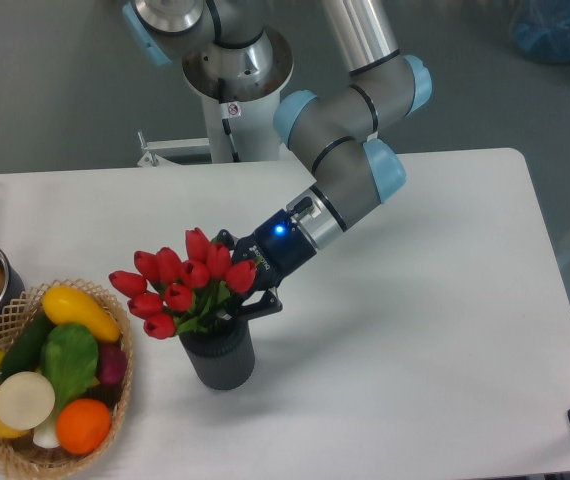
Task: Pick up the flowers from the vase
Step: 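Lift the gripped tulips straight up out of the black vase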
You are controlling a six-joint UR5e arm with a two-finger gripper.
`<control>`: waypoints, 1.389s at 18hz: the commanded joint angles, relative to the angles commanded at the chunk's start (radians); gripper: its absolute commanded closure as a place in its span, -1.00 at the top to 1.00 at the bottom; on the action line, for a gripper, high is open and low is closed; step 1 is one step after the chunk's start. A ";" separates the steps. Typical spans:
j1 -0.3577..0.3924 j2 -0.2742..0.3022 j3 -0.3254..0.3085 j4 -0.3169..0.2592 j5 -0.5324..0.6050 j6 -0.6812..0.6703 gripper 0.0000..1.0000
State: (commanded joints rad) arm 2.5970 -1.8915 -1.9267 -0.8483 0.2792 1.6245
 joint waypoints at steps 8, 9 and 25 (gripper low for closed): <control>0.026 0.063 0.000 0.000 -0.061 -0.092 -0.15; 0.026 0.074 0.000 0.000 -0.063 -0.110 -0.15; 0.031 0.233 0.046 -0.006 -0.123 -0.422 -0.15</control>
State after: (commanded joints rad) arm 2.6277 -1.6583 -1.8808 -0.8544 0.1565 1.2030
